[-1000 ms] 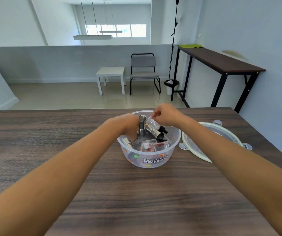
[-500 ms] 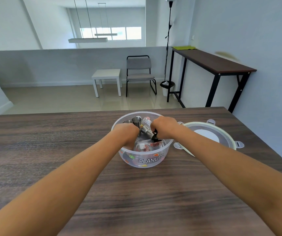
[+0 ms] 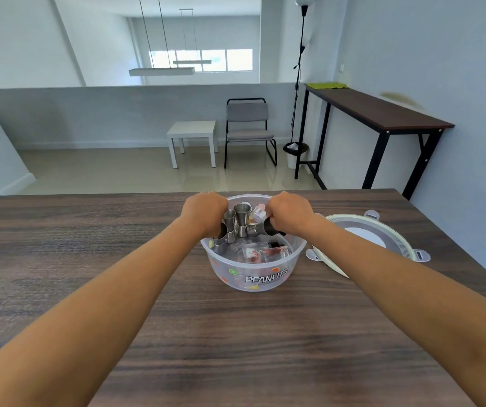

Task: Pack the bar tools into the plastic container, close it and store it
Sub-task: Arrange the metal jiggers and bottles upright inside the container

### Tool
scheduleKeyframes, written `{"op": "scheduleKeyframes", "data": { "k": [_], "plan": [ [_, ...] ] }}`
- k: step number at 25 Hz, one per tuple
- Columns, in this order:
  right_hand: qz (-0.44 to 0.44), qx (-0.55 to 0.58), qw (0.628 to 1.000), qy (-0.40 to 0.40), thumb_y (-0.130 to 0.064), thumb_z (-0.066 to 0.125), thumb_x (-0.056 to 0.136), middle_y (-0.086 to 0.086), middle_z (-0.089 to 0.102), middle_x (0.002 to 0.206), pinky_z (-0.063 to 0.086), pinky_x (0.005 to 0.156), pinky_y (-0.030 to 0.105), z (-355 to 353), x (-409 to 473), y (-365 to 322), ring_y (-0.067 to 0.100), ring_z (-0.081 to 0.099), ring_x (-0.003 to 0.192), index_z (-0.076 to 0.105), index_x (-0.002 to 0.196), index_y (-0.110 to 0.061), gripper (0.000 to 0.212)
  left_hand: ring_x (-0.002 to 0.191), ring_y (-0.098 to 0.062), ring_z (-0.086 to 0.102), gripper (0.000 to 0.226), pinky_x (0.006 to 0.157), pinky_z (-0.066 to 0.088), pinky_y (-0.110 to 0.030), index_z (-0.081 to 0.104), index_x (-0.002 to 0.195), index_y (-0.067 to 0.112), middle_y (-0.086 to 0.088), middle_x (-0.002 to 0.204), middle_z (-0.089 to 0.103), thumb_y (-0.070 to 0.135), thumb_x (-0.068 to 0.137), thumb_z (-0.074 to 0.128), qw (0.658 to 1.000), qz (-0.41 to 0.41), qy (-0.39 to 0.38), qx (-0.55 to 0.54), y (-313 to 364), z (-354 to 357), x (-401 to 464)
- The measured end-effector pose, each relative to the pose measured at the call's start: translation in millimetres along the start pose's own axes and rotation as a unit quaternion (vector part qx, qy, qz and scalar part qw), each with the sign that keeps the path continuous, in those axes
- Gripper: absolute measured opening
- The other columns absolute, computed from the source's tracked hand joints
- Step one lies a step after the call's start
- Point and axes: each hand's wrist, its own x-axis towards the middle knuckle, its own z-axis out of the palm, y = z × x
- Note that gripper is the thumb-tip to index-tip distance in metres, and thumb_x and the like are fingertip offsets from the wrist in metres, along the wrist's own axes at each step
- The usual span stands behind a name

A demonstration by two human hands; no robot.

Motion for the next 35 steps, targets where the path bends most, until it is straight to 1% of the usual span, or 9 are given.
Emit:
{"op": "scheduleKeyframes", "data": {
  "k": [7,11,14,17,20,24,27,32,35],
  "plan": [
    [0.014,0.071,0.997,0.014,-0.008,0.051,0.080,0.013,0.071,0.094,0.049,0.064,0.033,-2.2,-2.8,0.7,0.034,0.063,0.086,0.071,0.092,-0.009,0.023,0.091,-0.030,0.063,0.023,0.065,0.046,-0.034,0.059,0.100,0.008,-0.010,0.101,0.066,0.022,0.082,0.064,0.998,-0.038,0.034,-0.028,-4.1,13.4,6.1],
    [0.022,0.105,0.992,0.071,-0.012,0.050,0.080,0.012,0.072,0.085,0.044,0.064,0.030,-14.6,-8.5,8.4,0.033,0.063,0.082,0.073,0.088,-0.011,0.024,0.092,-0.033,0.061,0.027,0.069,0.050,-0.038,0.059,0.102,0.006,-0.012,0.104,0.062,0.010,0.076,0.062,0.993,-0.053,0.047,-0.099,-5.1,-0.9,10.9],
    [0.041,0.112,0.988,0.100,-0.013,0.050,0.079,0.012,0.072,0.083,0.042,0.068,0.030,-29.3,-13.8,18.4,0.031,0.062,0.079,0.073,0.085,-0.009,0.025,0.090,-0.033,0.059,0.025,0.063,0.043,-0.034,0.060,0.100,0.006,-0.012,0.104,0.060,0.007,0.076,0.057,0.985,0.001,0.100,-0.138,13.2,-11.7,21.8],
    [0.058,0.115,0.989,0.080,-0.012,0.049,0.079,0.012,0.071,0.088,0.037,0.071,0.028,-37.1,-22.9,25.4,0.030,0.059,0.080,0.072,0.087,-0.010,0.025,0.106,-0.026,0.053,0.032,0.079,0.045,-0.034,0.064,0.110,0.013,-0.006,0.112,0.061,0.009,0.079,0.057,0.989,0.103,0.058,-0.090,38.6,-5.7,34.5],
    [0.069,0.119,0.988,0.066,-0.010,0.048,0.079,0.013,0.071,0.089,0.037,0.075,0.031,-39.6,-34.2,30.2,0.030,0.057,0.079,0.072,0.087,-0.010,0.025,0.114,-0.024,0.048,0.036,0.094,0.041,-0.033,0.064,0.116,0.018,-0.003,0.117,0.063,0.021,0.080,0.062,0.989,0.139,0.028,-0.032,55.8,5.4,47.6],
    [0.085,0.132,0.986,0.061,-0.009,0.047,0.080,0.012,0.071,0.089,0.043,0.080,0.033,-42.7,-46.0,40.8,0.031,0.059,0.084,0.073,0.087,-0.009,0.027,0.113,-0.025,0.049,0.046,0.087,0.044,-0.033,0.063,0.117,0.020,-0.005,0.114,0.060,0.027,0.072,0.069,0.984,0.180,-0.014,0.001,72.7,17.7,57.1],
    [0.082,0.139,0.985,0.056,-0.009,0.046,0.080,0.012,0.072,0.090,0.048,0.085,0.039,-43.3,-53.0,45.8,0.031,0.060,0.087,0.073,0.089,-0.010,0.028,0.117,-0.025,0.045,0.055,0.088,0.044,-0.035,0.057,0.125,0.022,-0.004,0.119,0.054,0.030,0.073,0.069,0.981,0.191,-0.021,-0.002,75.8,23.0,60.3],
    [0.078,0.135,0.986,0.053,-0.012,0.048,0.082,0.009,0.071,0.088,0.041,0.077,0.033,-45.9,-56.5,46.5,0.028,0.058,0.085,0.073,0.089,-0.013,0.026,0.113,-0.027,0.045,0.054,0.095,0.044,-0.038,0.056,0.124,0.016,-0.006,0.121,0.055,0.035,0.075,0.066,0.980,0.191,-0.048,0.035,81.6,26.6,65.1],
    [0.074,0.128,0.988,0.054,-0.013,0.047,0.082,0.009,0.071,0.091,0.040,0.079,0.033,-49.6,-57.3,46.7,0.028,0.058,0.087,0.073,0.092,-0.013,0.027,0.116,-0.028,0.041,0.058,0.096,0.044,-0.039,0.055,0.124,0.014,-0.010,0.124,0.049,0.037,0.073,0.068,0.980,0.189,-0.053,0.045,83.0,27.6,65.0]
  ]
}}
